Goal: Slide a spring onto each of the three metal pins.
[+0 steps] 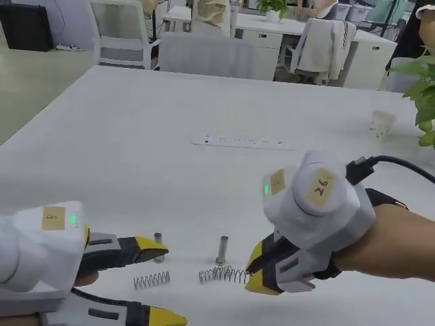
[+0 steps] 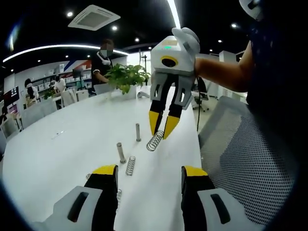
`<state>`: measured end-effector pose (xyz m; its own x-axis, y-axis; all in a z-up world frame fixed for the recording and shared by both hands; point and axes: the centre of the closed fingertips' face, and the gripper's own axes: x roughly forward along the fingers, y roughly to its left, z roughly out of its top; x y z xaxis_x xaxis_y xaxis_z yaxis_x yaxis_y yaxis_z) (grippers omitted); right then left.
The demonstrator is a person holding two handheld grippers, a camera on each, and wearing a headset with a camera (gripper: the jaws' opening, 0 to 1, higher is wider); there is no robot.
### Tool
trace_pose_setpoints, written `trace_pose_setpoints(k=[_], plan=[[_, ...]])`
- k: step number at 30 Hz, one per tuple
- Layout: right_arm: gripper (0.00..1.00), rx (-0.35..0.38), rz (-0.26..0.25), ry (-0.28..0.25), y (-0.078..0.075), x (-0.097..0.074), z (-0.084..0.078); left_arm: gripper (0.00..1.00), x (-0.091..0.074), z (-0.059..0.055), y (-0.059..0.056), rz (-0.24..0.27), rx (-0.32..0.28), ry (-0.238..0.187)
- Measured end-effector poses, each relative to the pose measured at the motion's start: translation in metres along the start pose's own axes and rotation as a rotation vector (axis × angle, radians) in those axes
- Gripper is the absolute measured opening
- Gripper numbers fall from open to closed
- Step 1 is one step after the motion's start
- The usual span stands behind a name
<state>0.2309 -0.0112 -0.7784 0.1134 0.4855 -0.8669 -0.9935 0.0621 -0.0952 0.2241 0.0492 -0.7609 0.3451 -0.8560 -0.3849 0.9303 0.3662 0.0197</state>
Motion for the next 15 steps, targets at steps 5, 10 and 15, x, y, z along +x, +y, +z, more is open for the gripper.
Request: trace_pose_setpoints(k=[5,10,15], plan=[[0.08,-0.014,0.004,-0.007,0.003,0.001,0.005,0.44,0.005,0.004,-0.004,-0.023,0.008,-0.005],[0.08,-0.035,0.007,-0.010,0.006,0.001,0.008,0.34,0.010,0.012,-0.008,-0.056,0.016,-0.034],[0.08,-0.048,0.009,-0.019,0.006,-0.002,0.012,0.29,0.014,0.016,-0.010,-0.072,0.014,-0.052]])
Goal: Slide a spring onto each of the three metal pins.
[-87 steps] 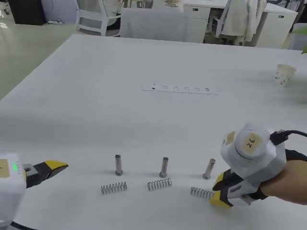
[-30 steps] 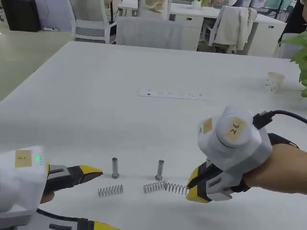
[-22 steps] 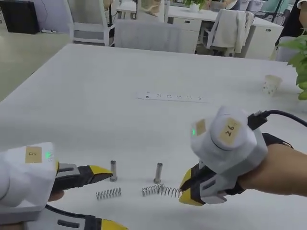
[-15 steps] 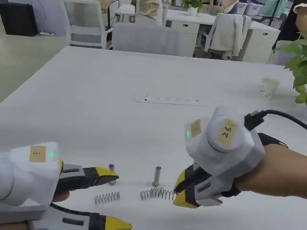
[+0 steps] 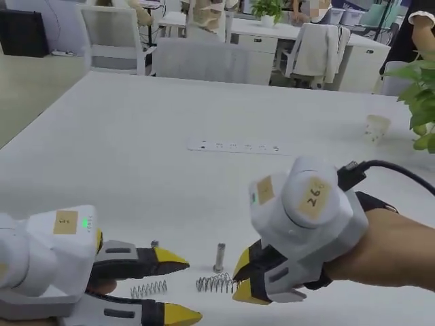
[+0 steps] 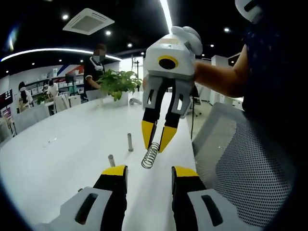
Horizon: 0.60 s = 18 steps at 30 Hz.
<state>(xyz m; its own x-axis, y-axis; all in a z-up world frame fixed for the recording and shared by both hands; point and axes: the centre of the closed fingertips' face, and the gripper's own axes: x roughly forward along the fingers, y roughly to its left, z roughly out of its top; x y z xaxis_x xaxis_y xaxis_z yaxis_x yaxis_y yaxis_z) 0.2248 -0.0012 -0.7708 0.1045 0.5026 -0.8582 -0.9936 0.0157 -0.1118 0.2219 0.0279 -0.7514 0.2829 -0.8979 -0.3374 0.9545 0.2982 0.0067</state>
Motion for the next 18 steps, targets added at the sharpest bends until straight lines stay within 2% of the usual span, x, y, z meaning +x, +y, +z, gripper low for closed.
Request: trace_pose_setpoints(k=[14,18], plan=[[0.08,-0.035,0.018,-0.030,0.005,0.000,0.010,0.08,0.001,0.005,-0.003,-0.021,0.026,-0.039],[0.08,-0.044,0.017,-0.034,0.006,0.000,0.010,0.06,0.002,0.006,-0.004,-0.027,0.032,-0.043]])
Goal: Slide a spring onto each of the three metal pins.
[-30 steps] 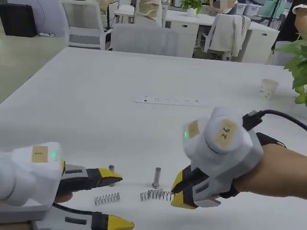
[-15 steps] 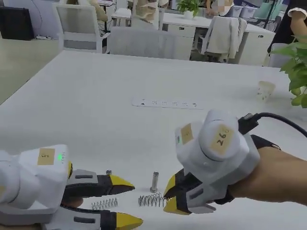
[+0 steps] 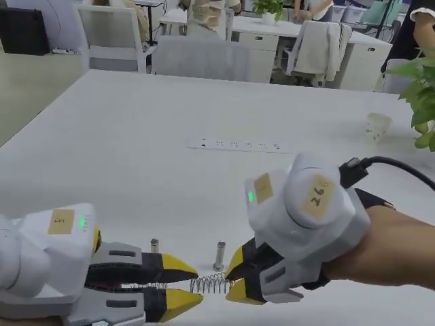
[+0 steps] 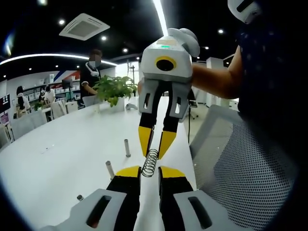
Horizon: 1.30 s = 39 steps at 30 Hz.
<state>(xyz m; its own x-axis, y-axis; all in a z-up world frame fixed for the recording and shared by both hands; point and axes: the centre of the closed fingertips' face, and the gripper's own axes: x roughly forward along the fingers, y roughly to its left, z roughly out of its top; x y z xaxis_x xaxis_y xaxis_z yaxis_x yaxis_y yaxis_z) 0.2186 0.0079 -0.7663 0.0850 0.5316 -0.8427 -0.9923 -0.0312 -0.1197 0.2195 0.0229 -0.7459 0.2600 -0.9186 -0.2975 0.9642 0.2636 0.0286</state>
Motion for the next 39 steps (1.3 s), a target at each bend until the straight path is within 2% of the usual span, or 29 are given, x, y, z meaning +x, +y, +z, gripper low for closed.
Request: trace_pose_setpoints(k=[4,18,31,39], plan=[[0.08,-0.009,-0.003,0.000,0.000,0.000,-0.001,0.03,0.000,0.000,0.000,0.001,0.008,0.000],[0.09,-0.025,-0.032,-0.015,-0.004,-0.004,0.001,0.02,0.001,0.004,-0.001,-0.010,0.010,-0.011],[0.13,0.017,-0.038,-0.040,-0.007,-0.004,-0.001,0.02,-0.002,0.006,0.000,-0.004,-0.003,-0.026],[0.11,0.033,-0.029,-0.056,-0.006,-0.002,-0.001,0.02,-0.004,0.012,-0.001,-0.012,-0.005,-0.046]])
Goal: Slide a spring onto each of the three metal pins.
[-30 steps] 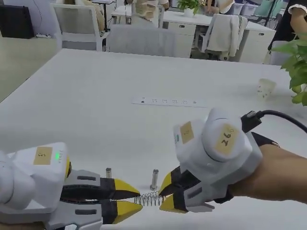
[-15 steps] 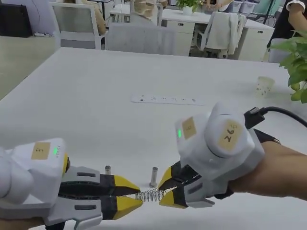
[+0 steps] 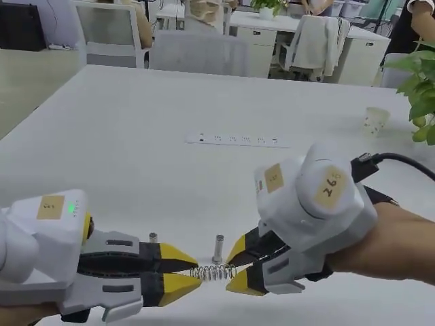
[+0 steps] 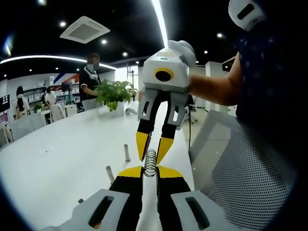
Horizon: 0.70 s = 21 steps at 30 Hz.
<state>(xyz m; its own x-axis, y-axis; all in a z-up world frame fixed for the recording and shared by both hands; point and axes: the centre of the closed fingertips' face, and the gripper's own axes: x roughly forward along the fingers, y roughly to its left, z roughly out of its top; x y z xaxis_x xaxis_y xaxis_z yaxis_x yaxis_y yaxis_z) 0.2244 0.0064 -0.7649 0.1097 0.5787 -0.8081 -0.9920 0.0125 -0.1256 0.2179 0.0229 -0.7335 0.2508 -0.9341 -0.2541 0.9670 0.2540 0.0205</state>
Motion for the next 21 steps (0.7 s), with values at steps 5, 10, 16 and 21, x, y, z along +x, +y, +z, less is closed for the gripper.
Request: trace_pose_setpoints(k=[5,10,16,21], plan=[[0.09,0.003,0.006,-0.005,0.001,0.001,0.001,0.01,-0.002,0.005,0.000,-0.001,-0.002,-0.020],[0.09,0.005,0.001,-0.015,0.000,0.000,0.002,0.02,-0.003,0.004,0.000,0.001,-0.003,-0.018],[0.08,0.025,-0.002,-0.018,-0.002,-0.007,0.007,0.02,-0.004,0.002,0.000,0.004,-0.002,-0.008],[0.08,0.053,-0.010,-0.037,-0.003,-0.013,0.014,0.02,-0.004,0.001,0.001,0.008,0.004,-0.001]])
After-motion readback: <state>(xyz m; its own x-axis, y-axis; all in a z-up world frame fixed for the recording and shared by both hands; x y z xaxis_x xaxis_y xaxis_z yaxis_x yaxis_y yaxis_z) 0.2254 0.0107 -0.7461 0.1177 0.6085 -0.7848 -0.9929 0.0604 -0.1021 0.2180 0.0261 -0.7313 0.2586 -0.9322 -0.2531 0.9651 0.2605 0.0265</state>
